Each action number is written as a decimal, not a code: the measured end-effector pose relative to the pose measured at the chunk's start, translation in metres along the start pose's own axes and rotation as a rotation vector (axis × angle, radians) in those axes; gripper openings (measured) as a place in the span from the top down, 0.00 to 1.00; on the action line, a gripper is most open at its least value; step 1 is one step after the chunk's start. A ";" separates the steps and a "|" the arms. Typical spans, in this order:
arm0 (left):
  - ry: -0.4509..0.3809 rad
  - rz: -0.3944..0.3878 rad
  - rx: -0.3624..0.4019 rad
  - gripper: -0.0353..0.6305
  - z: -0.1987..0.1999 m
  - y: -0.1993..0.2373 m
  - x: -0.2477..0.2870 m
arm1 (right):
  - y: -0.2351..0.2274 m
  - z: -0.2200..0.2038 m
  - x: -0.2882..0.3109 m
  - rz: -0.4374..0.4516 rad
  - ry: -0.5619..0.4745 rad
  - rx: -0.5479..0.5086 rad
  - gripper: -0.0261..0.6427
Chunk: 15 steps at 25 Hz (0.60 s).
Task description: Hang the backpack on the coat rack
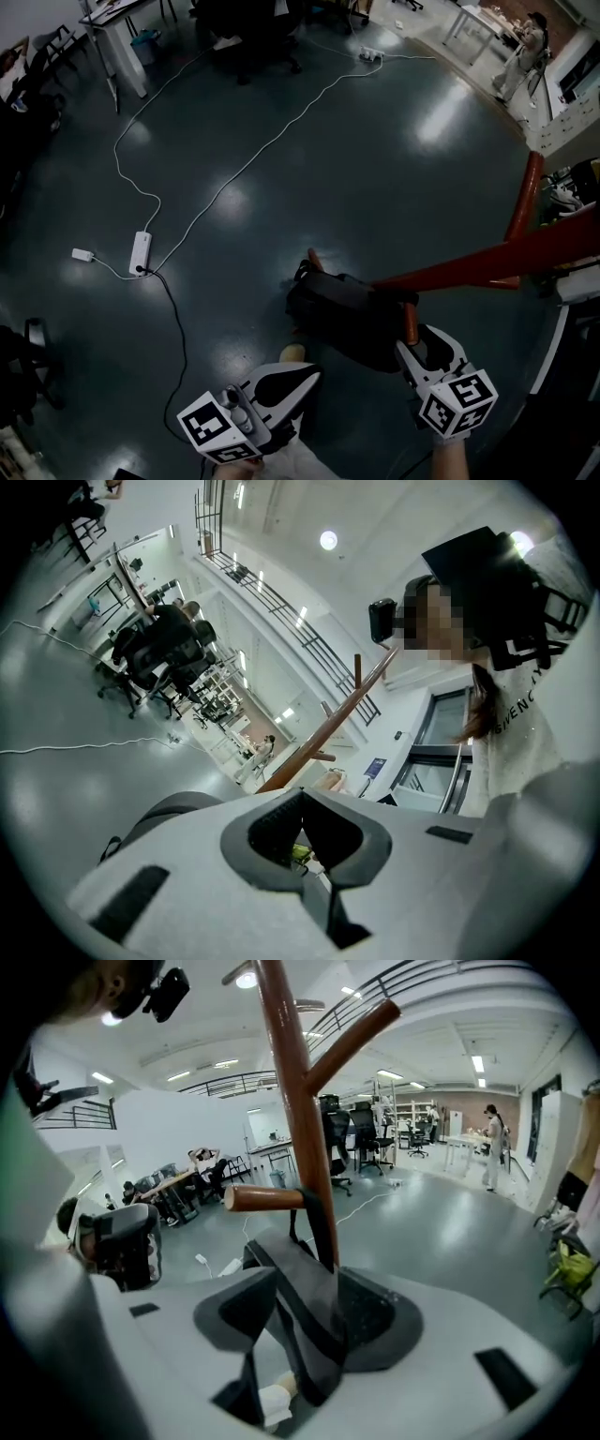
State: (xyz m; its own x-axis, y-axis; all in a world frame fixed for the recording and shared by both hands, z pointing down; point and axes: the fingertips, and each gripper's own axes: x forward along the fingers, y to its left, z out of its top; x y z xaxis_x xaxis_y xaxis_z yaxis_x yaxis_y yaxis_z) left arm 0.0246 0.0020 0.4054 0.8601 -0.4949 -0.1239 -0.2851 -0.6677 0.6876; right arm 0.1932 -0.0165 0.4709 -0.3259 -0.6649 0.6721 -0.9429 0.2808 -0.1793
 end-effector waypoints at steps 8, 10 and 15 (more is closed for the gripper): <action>0.003 -0.049 -0.002 0.94 0.001 -0.020 0.014 | 0.032 0.017 -0.036 0.128 -0.087 0.059 0.67; 0.000 -0.063 0.001 0.94 0.004 -0.028 0.018 | 0.041 0.023 -0.047 0.149 -0.101 0.045 0.69; -0.015 -0.088 0.010 0.94 0.018 -0.050 0.020 | 0.071 0.040 -0.074 0.196 -0.134 0.022 0.74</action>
State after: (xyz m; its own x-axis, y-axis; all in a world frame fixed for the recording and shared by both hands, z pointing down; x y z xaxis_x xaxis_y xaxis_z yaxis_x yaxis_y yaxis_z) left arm 0.0487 0.0152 0.3559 0.8755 -0.4424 -0.1944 -0.2131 -0.7146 0.6663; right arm 0.1479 0.0245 0.3795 -0.5077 -0.6856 0.5217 -0.8615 0.3994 -0.3135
